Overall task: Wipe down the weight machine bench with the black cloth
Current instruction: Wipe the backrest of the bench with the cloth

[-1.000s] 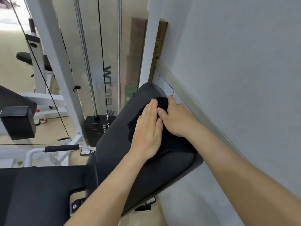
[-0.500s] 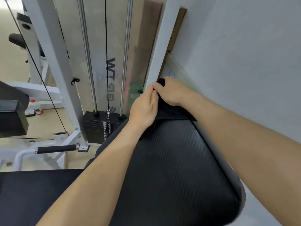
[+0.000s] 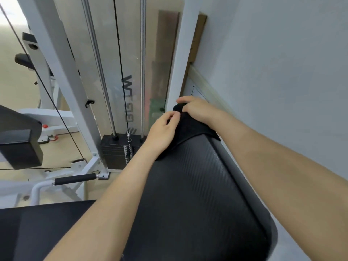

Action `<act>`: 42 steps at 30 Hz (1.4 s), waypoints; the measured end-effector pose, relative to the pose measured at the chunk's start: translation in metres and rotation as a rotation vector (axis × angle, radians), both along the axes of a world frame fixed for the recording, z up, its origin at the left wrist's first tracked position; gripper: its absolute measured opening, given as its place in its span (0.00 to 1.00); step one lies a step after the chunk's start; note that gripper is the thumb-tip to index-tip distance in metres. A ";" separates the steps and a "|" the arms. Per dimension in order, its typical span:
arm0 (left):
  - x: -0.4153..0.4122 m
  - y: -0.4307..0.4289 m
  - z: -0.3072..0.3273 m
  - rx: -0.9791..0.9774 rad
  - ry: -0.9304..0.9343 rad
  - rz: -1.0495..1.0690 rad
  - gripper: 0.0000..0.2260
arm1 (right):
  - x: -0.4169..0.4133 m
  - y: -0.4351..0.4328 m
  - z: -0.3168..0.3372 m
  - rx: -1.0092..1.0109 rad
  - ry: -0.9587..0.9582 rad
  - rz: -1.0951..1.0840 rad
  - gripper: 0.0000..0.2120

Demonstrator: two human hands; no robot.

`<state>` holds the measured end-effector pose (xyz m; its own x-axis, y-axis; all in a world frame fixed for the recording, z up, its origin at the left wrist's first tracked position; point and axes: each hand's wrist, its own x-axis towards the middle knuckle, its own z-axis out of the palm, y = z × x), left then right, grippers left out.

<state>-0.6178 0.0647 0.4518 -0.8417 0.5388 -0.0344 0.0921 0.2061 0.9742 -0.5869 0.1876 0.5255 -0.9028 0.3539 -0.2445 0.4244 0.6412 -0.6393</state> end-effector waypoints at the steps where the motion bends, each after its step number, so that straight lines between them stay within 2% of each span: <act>1: 0.007 -0.008 0.001 0.022 -0.037 -0.069 0.14 | 0.009 0.000 -0.003 -0.012 0.093 -0.027 0.22; 3: 0.017 -0.022 0.002 0.085 -0.001 -0.052 0.15 | 0.029 -0.002 -0.009 0.014 0.302 -0.086 0.21; 6: 0.027 -0.028 0.010 0.095 0.163 0.218 0.09 | 0.051 -0.010 -0.013 0.179 0.535 -0.110 0.18; 7: 0.036 -0.027 0.016 0.116 0.171 0.247 0.08 | 0.060 -0.013 -0.010 0.205 0.588 -0.126 0.18; 9: 0.068 -0.026 0.030 0.144 0.181 0.186 0.06 | 0.092 -0.015 -0.001 0.234 0.682 -0.158 0.16; 11: 0.097 -0.026 0.031 0.070 0.240 0.123 0.14 | 0.125 -0.012 0.004 0.234 0.714 -0.165 0.13; 13: 0.119 -0.031 0.035 -0.034 0.257 0.124 0.18 | 0.155 -0.011 0.008 0.205 0.667 -0.154 0.08; 16: 0.140 -0.048 0.054 -0.109 0.126 -0.011 0.11 | 0.189 -0.012 0.025 0.204 0.558 -0.104 0.08; 18: 0.150 -0.062 0.074 -0.017 0.003 -0.156 0.11 | 0.209 -0.015 0.046 0.058 0.536 -0.100 0.16; 20: 0.154 -0.072 0.093 0.150 -0.132 -0.259 0.10 | 0.226 -0.012 0.068 -0.218 0.533 -0.120 0.20; 21: 0.154 -0.074 0.099 0.183 -0.157 -0.292 0.08 | 0.232 -0.008 0.074 -0.269 0.534 -0.129 0.20; 22: 0.155 -0.074 0.104 0.173 -0.146 -0.305 0.06 | 0.234 -0.004 0.074 -0.216 0.538 -0.165 0.20; 24: 0.150 -0.068 0.100 0.073 -0.048 -0.241 0.06 | 0.228 0.005 0.062 0.066 0.573 -0.310 0.17; 25: 0.145 -0.065 0.093 -0.002 0.048 -0.182 0.09 | 0.225 0.005 0.053 0.198 0.562 -0.369 0.12; 26: 0.141 -0.062 0.085 -0.083 0.175 -0.104 0.11 | 0.224 0.002 0.045 0.275 0.516 -0.382 0.11; 27: 0.140 -0.060 0.077 -0.142 0.314 -0.012 0.12 | 0.224 -0.003 0.037 0.298 0.416 -0.349 0.20; 29: 0.146 -0.058 0.059 -0.139 0.527 0.068 0.14 | 0.226 -0.016 0.018 0.146 0.199 -0.280 0.37; 31: 0.165 -0.054 0.035 -0.135 0.648 -0.030 0.19 | 0.228 -0.033 0.003 -0.126 0.111 -0.205 0.39; 32: 0.176 -0.048 0.021 -0.141 0.648 -0.111 0.23 | 0.228 -0.038 -0.006 -0.181 0.103 -0.166 0.39; 34: 0.193 -0.040 -0.002 -0.120 0.565 -0.199 0.25 | 0.228 -0.043 -0.017 -0.112 0.086 -0.137 0.38; 37: 0.187 -0.035 -0.013 -0.127 0.566 -0.197 0.23 | 0.218 -0.042 -0.017 0.017 0.045 -0.132 0.33; 42: 0.129 -0.026 -0.019 -0.121 0.626 -0.171 0.23 | 0.160 -0.044 -0.012 0.221 0.045 -0.117 0.24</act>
<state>-0.4891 0.0392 0.4329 -0.6255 0.6894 0.3653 0.6746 0.2427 0.6971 -0.4268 0.1437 0.5138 -0.8606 0.4972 -0.1101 0.4786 0.7157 -0.5086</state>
